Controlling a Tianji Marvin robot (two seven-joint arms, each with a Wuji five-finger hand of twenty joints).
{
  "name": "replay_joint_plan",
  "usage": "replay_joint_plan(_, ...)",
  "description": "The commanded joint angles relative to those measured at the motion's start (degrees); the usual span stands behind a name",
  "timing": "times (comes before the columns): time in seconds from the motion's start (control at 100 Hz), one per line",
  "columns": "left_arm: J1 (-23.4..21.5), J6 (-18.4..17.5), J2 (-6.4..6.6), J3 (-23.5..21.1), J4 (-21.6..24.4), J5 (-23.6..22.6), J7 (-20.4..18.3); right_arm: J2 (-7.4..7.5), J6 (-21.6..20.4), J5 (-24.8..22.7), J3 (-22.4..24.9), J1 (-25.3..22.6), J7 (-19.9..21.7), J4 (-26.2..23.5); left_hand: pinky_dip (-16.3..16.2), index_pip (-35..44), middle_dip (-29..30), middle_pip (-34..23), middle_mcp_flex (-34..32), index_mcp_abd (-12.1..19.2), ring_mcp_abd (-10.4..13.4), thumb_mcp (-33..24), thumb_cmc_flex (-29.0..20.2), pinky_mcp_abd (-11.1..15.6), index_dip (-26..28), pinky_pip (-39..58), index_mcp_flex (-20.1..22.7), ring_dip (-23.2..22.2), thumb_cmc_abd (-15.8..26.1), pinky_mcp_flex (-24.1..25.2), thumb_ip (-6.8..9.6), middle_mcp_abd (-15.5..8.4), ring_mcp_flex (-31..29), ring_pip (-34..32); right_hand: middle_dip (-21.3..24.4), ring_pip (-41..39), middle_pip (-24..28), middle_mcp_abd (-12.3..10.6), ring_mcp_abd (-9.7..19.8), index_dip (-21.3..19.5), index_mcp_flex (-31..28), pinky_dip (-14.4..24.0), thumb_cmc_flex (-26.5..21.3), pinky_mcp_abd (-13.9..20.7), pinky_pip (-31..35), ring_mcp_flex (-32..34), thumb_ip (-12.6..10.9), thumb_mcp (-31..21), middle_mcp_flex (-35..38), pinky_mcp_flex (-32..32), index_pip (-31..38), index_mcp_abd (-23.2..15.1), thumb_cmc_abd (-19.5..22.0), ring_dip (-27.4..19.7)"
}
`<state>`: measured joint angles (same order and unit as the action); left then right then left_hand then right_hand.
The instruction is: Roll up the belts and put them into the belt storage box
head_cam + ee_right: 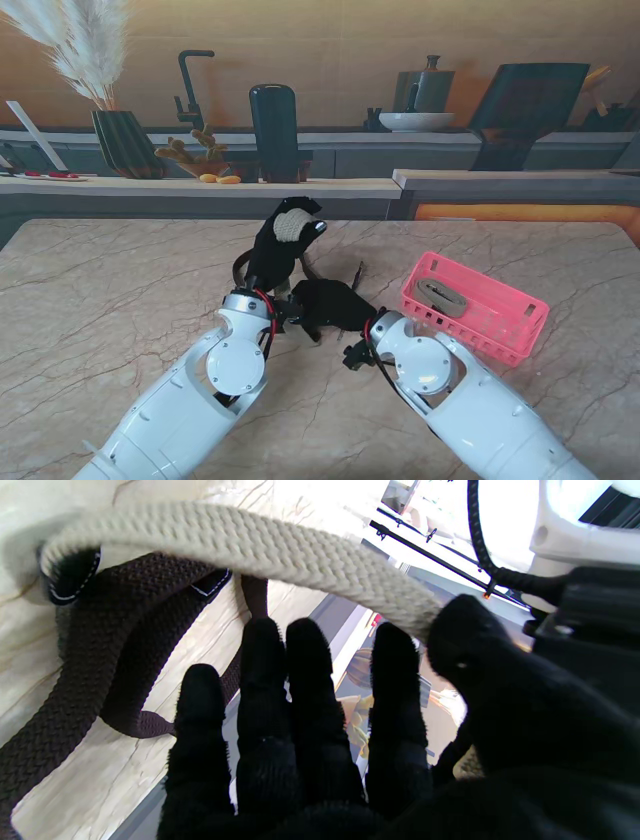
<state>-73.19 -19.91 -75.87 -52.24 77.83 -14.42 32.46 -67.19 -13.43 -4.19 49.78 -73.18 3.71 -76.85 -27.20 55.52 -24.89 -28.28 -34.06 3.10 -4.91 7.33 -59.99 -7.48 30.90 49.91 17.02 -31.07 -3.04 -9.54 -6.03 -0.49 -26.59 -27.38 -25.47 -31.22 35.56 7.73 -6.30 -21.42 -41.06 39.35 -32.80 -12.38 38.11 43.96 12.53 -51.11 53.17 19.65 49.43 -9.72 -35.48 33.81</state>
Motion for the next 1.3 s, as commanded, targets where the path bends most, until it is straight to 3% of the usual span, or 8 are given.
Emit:
replay_joint_plan(0.0,0.1,-0.3,-0.75,0.4,0.1,0.6,0.1,-1.15,0.5,-0.3,-0.7,0.9,-0.8,0.1,-1.0,1.9,-0.6,-0.8,0.1,3.7,2.1,-4.0,-3.6,0.9,0.4,1.3,1.6,-0.4,10.5,-0.1,0.97,-2.3,-0.9,-0.4,-0.4,-2.6,2.0,-1.4,1.7,3.4,-3.4,-0.6,-3.1,-0.7,2.9,2.4,1.8,0.2,5.6,0.9,5.3,-3.8,0.5,1.5)
replay_joint_plan(0.21,0.5,-0.8,-1.23,1.2,-0.2,1.3,0.4,-2.62,2.3,2.0,-2.5,2.9,-2.4,1.1,-1.1,2.0,-0.6,-0.9,0.1,3.7,2.2,-3.9,-3.5,0.8,0.4,1.4,1.5,-0.4,10.6,-0.1,0.95,-2.4,-1.0,-0.5,-1.2,-10.3,5.0,-1.3,1.5,5.4,-10.0,-0.6,-6.5,-1.5,7.9,6.2,1.4,-1.6,12.9,2.1,9.1,-3.6,0.0,4.6)
replay_joint_plan(0.46,-1.1,-1.1,-1.44,1.6,1.4,4.7,-0.7,-7.46,11.4,1.5,-2.9,4.3,-16.0,2.7,-1.1,2.1,-0.6,-1.0,-0.5,3.7,2.0,-3.9,-3.4,0.9,0.2,1.6,1.8,-0.5,10.4,-0.5,0.92,-2.4,-1.8,-0.9,-1.4,-16.9,9.9,-0.1,0.7,3.5,-9.3,-1.8,-6.7,-2.0,15.4,7.2,1.6,-2.9,12.6,3.3,9.9,-2.1,1.1,6.5)
replay_joint_plan(0.67,-2.9,-2.0,-1.23,2.3,2.7,8.5,-3.6,-11.08,17.8,9.4,-1.3,5.3,-22.5,3.4,0.6,1.4,0.0,0.2,-1.3,4.4,2.8,-3.8,-2.8,2.7,0.0,-1.8,2.7,0.9,10.1,0.5,0.76,-2.7,-0.4,1.9,-0.8,-17.8,11.0,-0.3,1.1,2.9,-8.3,-2.5,-6.5,-1.0,18.5,6.9,1.7,-2.7,12.1,3.2,10.3,-1.9,2.0,6.2)
replay_joint_plan(0.82,-3.3,-2.8,-0.78,2.2,2.9,9.7,-5.5,-11.79,19.6,11.1,-0.3,5.3,-24.3,3.4,5.3,-2.3,2.1,5.1,0.2,6.6,6.0,-3.7,-0.6,6.7,1.1,-13.9,5.4,4.6,10.3,7.6,0.54,-4.0,7.0,8.5,-0.6,-18.0,11.3,-0.7,1.4,2.7,-7.8,-2.8,-6.4,-0.8,19.1,6.8,1.7,-2.4,11.7,2.9,10.6,-2.2,2.4,6.0)
replay_joint_plan(0.93,-2.4,-3.4,-0.53,1.9,2.1,5.5,-4.2,-11.7,20.4,10.9,0.3,4.8,-24.8,3.1,7.0,-4.7,3.9,7.9,4.7,9.3,7.6,-3.4,1.1,7.7,2.2,-21.6,6.0,6.6,11.6,11.7,0.35,-5.2,11.9,11.9,-0.5,-18.1,11.5,-0.6,1.4,2.7,-7.6,-3.1,-6.5,-0.8,19.3,6.8,1.6,-2.4,11.7,2.8,10.8,-2.3,2.5,5.9)
replay_joint_plan(1.03,-1.9,-3.0,-0.14,1.0,2.5,3.2,-3.5,-11.71,20.9,9.9,0.5,4.9,-25.3,3.6,7.7,-5.8,4.9,8.9,7.0,11.0,7.6,-3.4,2.4,7.5,3.2,-26.5,6.7,7.6,12.0,11.8,0.29,-5.4,13.3,12.9,-0.4,-18.1,11.6,-0.6,1.3,2.6,-7.5,-3.4,-6.7,-1.0,19.6,6.6,1.6,-2.4,11.5,2.7,10.9,-2.4,2.6,5.8)
replay_joint_plan(1.29,-4.1,-2.1,0.89,-0.5,6.5,6.0,-6.6,-13.36,23.4,10.1,0.9,7.1,-28.9,6.6,5.9,-7.1,5.9,10.2,6.3,11.0,6.0,-3.5,2.8,5.7,4.7,-28.5,9.7,8.5,11.6,11.7,0.25,-4.5,12.3,13.6,-0.1,-18.4,12.2,-1.1,1.8,1.9,-6.5,-4.2,-7.0,-0.7,20.3,6.0,1.6,-2.0,10.7,2.8,11.4,-3.1,3.5,5.5)
